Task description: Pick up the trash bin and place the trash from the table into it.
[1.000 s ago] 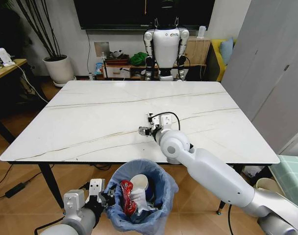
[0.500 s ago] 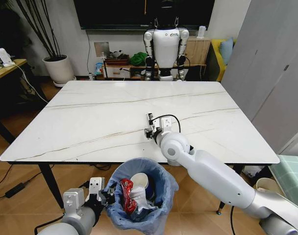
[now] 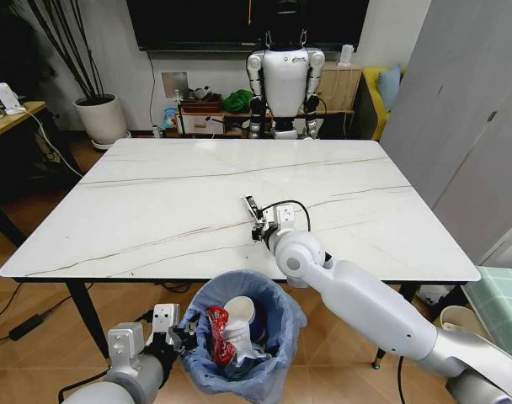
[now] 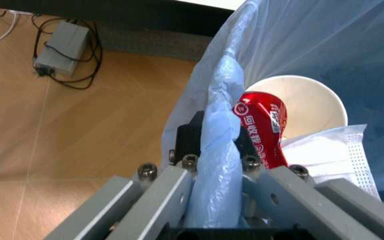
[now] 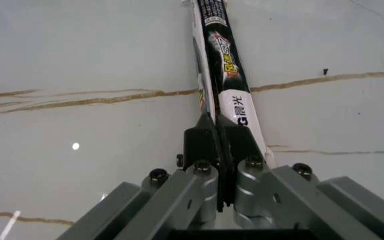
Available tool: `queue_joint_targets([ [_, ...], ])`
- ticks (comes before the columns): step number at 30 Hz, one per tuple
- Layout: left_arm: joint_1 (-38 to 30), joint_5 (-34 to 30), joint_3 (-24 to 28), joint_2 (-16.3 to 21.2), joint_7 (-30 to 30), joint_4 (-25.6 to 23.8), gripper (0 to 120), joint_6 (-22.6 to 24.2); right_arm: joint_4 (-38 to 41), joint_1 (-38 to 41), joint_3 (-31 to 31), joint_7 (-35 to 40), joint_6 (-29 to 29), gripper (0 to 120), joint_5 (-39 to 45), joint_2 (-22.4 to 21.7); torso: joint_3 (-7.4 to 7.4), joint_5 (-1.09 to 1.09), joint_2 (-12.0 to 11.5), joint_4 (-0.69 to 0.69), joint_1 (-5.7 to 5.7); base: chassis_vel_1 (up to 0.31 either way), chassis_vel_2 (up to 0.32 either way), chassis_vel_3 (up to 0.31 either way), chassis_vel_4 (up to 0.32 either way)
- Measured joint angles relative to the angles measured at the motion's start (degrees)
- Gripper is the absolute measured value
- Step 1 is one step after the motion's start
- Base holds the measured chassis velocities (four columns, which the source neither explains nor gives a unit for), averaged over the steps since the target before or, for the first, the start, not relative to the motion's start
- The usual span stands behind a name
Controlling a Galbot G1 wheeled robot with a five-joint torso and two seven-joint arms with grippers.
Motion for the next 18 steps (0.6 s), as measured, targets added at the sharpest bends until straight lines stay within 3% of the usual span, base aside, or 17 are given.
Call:
queue_joint_targets([
  [6,0.1,0.0,-0.1,0.0,0.0,0.0,0,0.0,2.1,-0.1,1.1,-0.1,0.6,0,0.0,-1.4,0.0,0.0,0.0,0.01,0.01,0.0,0.0,0.0,0.0],
  [10,0.1,0.0,-0.5,-0.1,0.1,0.0,0,0.0,6.2,-1.2,3.0,-1.9,1.0,0,-1.1,-4.6,0.0,0.0,0.0,0.0,0.0,0.0,0.0,0.0,0.0],
  [18,0.0,0.2,-0.8,-0.3,0.2,0.0,0,0.0,18.8,-7.3,11.1,-15.1,3.2,0,-3.5,-11.9,0.0,0.0,0.0,0.0,0.0,0.0,0.0,0.0,0.0],
])
